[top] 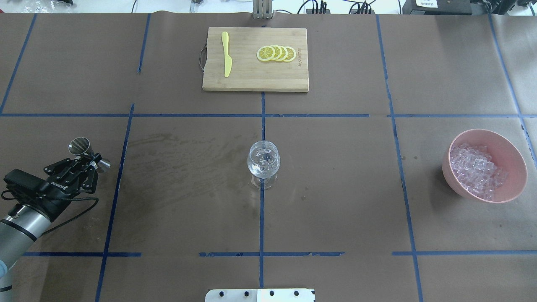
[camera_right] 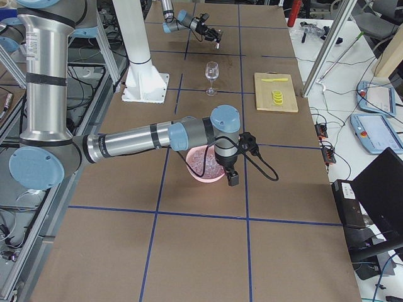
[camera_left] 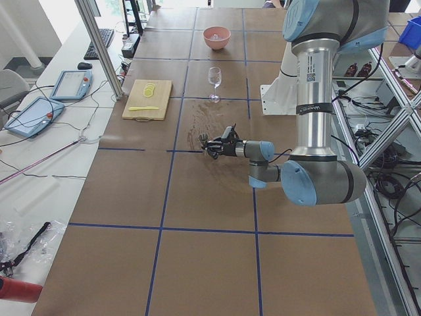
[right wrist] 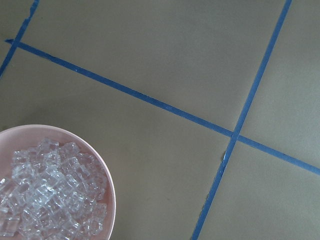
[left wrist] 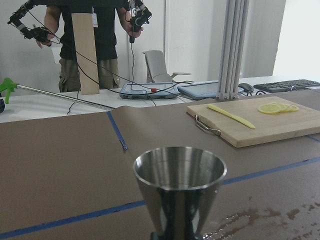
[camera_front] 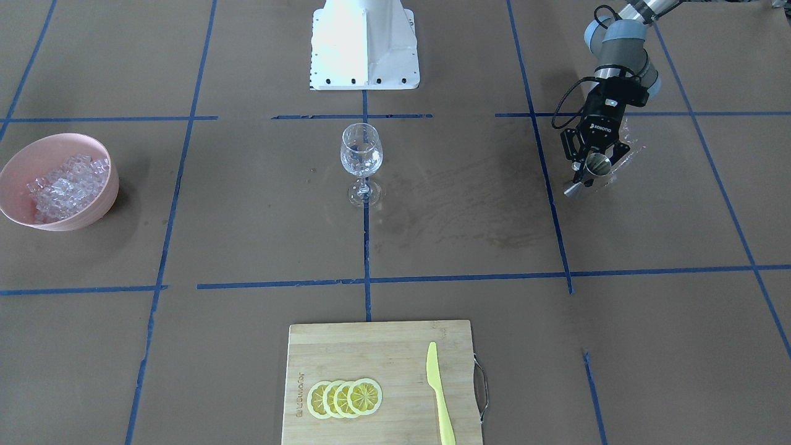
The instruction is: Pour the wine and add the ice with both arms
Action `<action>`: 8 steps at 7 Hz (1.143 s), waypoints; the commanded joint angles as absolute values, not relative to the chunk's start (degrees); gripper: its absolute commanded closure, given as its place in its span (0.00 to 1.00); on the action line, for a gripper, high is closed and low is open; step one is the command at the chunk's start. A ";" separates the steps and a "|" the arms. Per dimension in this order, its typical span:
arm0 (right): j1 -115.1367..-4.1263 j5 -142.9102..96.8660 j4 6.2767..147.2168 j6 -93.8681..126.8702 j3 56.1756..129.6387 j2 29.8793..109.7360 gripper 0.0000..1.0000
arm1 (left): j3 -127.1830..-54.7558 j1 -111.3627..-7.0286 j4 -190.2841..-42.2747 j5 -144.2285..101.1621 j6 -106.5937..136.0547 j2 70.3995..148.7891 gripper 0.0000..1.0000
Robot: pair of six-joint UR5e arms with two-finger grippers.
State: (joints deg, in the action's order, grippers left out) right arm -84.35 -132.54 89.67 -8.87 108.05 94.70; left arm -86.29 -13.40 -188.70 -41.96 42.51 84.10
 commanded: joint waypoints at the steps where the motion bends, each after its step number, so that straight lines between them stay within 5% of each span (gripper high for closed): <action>1: -84.29 -132.54 89.65 -8.88 108.11 94.83 0.00 | -84.65 -11.18 -188.79 -38.96 42.54 85.33 0.98; 8: -84.38 -132.54 89.65 -8.88 108.11 94.83 0.00 | -83.41 -9.84 -188.79 -38.85 42.54 85.52 0.88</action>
State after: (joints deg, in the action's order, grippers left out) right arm -84.37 -132.54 89.65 -8.84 108.10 94.83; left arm -83.61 -9.88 -188.79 -38.85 42.54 85.51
